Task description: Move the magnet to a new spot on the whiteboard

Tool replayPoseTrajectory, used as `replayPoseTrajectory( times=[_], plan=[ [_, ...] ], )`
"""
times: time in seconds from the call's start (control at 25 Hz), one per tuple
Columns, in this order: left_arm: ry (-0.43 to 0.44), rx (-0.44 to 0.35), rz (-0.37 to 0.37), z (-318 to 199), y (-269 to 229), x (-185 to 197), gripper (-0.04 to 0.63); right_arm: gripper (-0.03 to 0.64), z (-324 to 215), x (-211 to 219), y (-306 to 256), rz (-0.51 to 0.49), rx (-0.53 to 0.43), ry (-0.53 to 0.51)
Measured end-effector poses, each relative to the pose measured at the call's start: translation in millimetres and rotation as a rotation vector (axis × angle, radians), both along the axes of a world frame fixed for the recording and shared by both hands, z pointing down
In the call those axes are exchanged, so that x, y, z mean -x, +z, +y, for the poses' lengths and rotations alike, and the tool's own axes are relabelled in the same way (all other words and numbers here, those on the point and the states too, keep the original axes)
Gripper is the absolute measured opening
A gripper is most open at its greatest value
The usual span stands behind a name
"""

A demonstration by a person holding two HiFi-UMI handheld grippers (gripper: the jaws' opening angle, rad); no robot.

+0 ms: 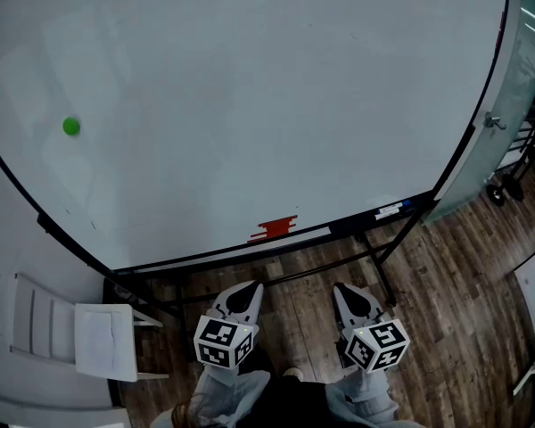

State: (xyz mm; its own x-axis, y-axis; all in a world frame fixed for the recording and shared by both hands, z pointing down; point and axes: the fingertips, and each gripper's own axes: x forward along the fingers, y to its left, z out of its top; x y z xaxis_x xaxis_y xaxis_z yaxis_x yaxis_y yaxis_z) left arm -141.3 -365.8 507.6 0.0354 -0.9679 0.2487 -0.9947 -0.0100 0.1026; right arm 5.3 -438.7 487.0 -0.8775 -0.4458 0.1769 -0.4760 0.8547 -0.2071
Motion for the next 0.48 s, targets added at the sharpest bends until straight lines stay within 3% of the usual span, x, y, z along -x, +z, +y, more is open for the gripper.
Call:
replayPoseTrajectory(
  times=[0.48],
  plan=[
    [-0.003, -0.014, -0.003, 1.0, -6.5, 1.3, 0.009, 0.028, 3.3, 6.6, -3.4, -0.016, 0.007, -0.011]
  ],
)
